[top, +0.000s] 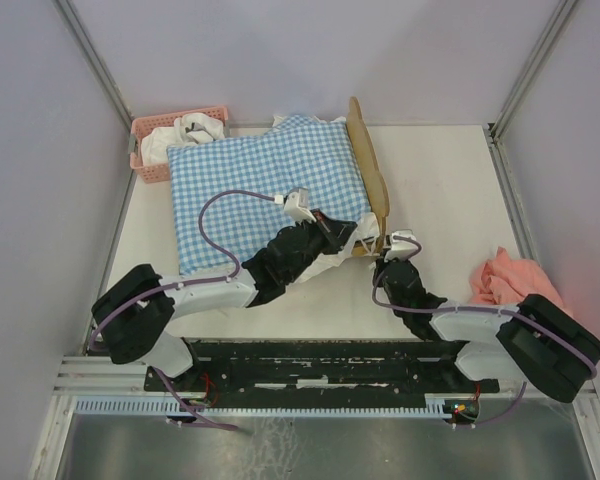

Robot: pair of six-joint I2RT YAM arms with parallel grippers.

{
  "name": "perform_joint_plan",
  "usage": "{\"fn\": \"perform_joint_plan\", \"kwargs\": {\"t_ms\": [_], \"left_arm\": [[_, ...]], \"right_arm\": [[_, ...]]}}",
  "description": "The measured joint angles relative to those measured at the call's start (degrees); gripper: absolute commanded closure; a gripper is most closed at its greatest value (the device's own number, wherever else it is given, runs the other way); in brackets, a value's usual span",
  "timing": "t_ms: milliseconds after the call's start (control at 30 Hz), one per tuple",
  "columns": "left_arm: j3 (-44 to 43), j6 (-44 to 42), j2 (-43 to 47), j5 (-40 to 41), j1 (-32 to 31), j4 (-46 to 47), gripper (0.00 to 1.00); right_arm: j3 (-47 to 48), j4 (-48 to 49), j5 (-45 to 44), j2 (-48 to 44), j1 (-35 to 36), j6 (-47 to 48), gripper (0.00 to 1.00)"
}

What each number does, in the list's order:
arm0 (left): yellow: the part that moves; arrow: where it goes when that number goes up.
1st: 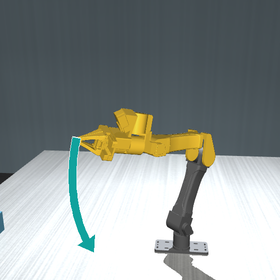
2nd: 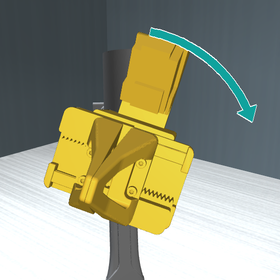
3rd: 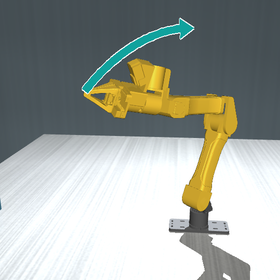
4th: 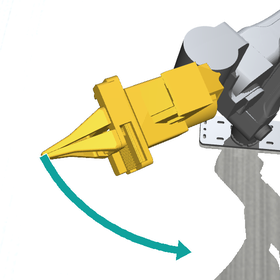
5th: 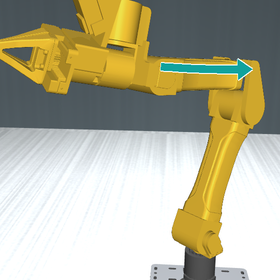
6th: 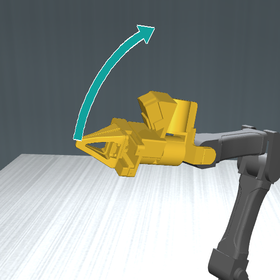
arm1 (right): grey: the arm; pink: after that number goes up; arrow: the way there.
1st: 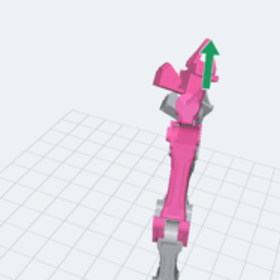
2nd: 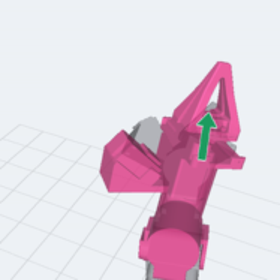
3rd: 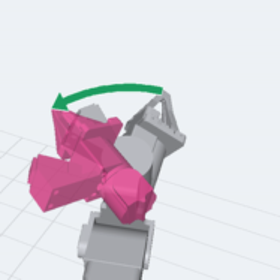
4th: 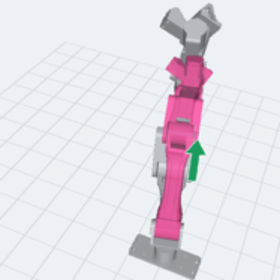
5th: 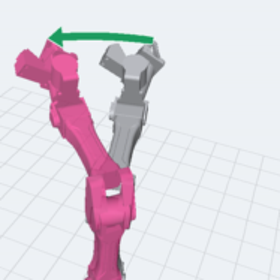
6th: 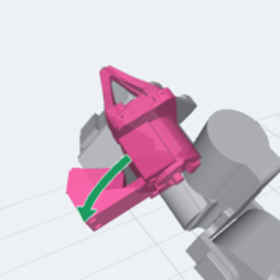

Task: Set up the pet bed
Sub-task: Tie the ropes to the bed frame.

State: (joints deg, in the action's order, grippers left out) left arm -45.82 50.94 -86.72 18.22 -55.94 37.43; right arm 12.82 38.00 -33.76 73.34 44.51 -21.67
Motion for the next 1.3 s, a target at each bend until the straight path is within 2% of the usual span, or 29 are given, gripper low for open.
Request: {"fn": "perform_joint_plan", "kwargs": {"t_ms": [267, 633, 1000, 1300], "left_arm": [[0.0, -5.0, 1.8, 0.5, 0.3, -0.4, 0.97], [-0.1, -9.0, 8.8, 10.5, 1.6, -13.9, 0.97], [2.4, -9.9, 11.9, 15.0, 1.6, -20.9, 0.97], [5.9, -9.8, 13.4, 18.8, 2.0, -26.1, 0.97]], "right_arm": [[-0.1, -2.8, 0.7, -2.8, -3.1, -0.7, 0.98], [0.0, -3.7, 4.3, -0.9, -4.3, -3.5, 0.98], [0.2, -10.0, 4.8, -9.9, -6.4, -3.5, 0.98], [0.2, -12.1, 5.8, -10.5, -8.1, -4.0, 0.98]]}}
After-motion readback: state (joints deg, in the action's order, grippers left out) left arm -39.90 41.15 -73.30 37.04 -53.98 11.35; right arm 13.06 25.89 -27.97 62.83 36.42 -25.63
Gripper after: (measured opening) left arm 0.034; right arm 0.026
